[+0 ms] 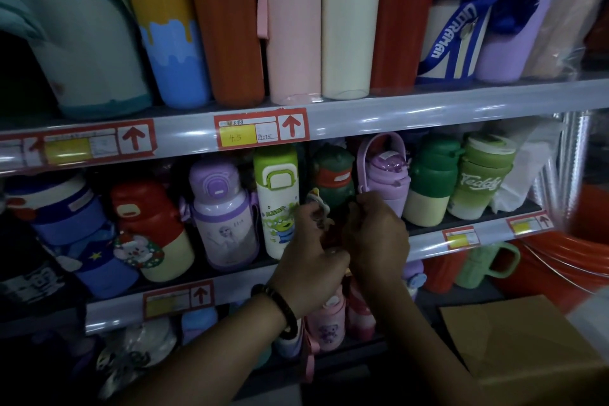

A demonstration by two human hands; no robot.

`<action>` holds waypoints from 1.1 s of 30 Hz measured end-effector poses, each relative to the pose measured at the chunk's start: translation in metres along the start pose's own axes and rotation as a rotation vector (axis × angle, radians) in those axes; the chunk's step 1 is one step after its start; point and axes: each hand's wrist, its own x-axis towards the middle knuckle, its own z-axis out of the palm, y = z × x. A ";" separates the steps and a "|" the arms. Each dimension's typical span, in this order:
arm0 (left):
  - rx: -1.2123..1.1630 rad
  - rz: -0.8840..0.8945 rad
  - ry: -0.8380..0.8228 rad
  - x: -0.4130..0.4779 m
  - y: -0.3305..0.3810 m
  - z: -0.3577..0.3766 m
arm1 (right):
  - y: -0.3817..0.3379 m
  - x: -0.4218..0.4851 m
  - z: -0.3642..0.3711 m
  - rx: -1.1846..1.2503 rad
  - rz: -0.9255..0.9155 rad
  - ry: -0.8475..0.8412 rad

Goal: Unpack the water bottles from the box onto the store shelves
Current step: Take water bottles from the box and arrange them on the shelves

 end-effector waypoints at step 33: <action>0.242 0.091 -0.010 0.012 -0.024 -0.002 | 0.014 -0.006 0.000 0.291 -0.169 -0.134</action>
